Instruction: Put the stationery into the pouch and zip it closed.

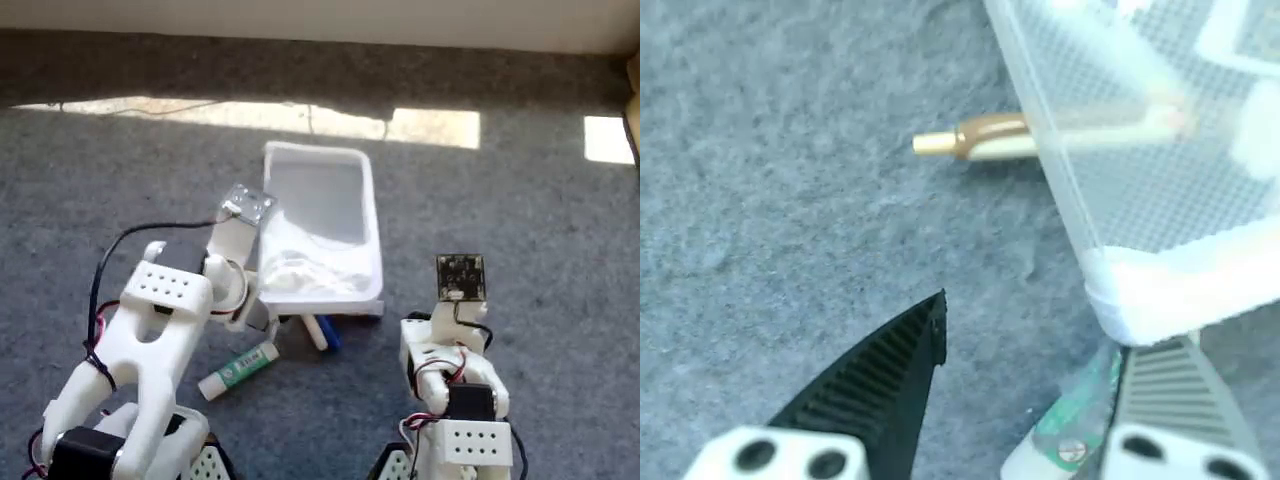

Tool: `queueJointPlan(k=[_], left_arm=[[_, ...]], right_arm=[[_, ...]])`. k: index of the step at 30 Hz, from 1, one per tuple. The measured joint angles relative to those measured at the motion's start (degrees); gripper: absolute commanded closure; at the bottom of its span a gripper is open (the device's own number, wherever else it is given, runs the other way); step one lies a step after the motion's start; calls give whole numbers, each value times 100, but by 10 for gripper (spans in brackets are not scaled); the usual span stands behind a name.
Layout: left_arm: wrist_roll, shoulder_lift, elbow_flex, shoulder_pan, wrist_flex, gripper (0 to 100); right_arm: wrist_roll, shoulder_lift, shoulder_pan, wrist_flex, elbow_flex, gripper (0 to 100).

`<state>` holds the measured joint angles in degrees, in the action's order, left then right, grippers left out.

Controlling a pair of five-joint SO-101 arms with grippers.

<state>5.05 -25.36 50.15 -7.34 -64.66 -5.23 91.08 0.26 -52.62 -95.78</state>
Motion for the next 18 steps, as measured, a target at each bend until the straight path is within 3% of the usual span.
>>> queueJointPlan(k=[10,18], left_arm=[[-1037,0,-967,-1301,0,726],[-1741,0,-1626,-1662,0,726]], right_arm=[[0,0,0,0,0,993],[0,0,0,0,0,993]])
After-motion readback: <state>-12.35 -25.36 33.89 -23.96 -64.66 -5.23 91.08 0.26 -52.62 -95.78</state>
